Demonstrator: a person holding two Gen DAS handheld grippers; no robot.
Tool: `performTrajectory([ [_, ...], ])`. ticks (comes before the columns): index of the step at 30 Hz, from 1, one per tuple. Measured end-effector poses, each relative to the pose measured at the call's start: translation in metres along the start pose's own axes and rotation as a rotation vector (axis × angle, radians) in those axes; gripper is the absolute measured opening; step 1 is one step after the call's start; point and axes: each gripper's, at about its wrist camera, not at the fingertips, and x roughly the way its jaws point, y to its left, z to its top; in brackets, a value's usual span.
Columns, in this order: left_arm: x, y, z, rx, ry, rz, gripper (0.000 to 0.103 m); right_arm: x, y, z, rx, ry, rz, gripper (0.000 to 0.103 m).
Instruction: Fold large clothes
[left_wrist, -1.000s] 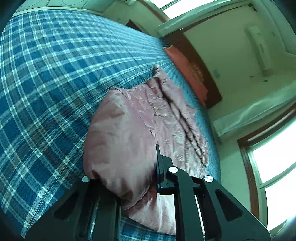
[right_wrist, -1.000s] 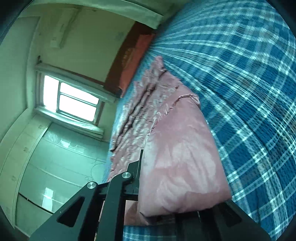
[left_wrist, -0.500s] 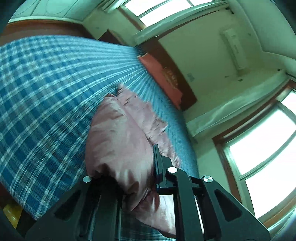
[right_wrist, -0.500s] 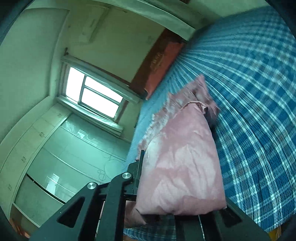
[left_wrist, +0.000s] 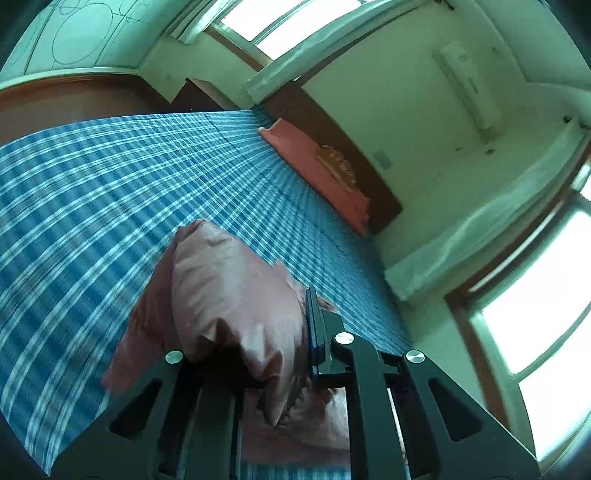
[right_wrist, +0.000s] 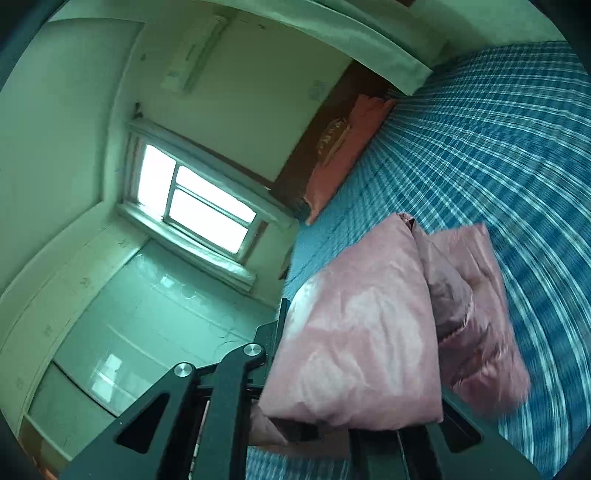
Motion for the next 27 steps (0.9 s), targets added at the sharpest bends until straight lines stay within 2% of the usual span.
performTrajectory([
  [5,0.093,0.0,0.029,0.034,0.042,0.11,0.011,0.072,-0.031,0.031,0.029,0.038,-0.096,0.008],
  [11,0.187,0.017,0.034,0.078,0.108,0.219,0.011,0.136,-0.076,0.05,0.073,0.081,-0.206,0.008],
  [18,0.255,0.042,0.03,0.122,0.157,0.298,0.012,0.187,-0.107,0.056,0.06,0.129,-0.308,0.008],
  [22,0.272,0.047,0.031,0.135,0.169,0.315,0.016,0.202,-0.119,0.058,0.072,0.152,-0.316,0.011],
  [23,0.274,0.048,0.032,0.124,0.172,0.307,0.018,0.202,-0.12,0.058,0.075,0.156,-0.308,0.014],
  [25,0.273,0.049,0.034,0.109,0.173,0.281,0.026,0.199,-0.116,0.059,0.07,0.157,-0.284,0.032],
  [26,0.271,0.048,0.036,0.103,0.171,0.262,0.036,0.197,-0.112,0.059,0.06,0.152,-0.275,0.038],
  [27,0.271,0.046,0.037,0.1,0.166,0.251,0.049,0.191,-0.105,0.06,0.034,0.132,-0.275,0.051],
])
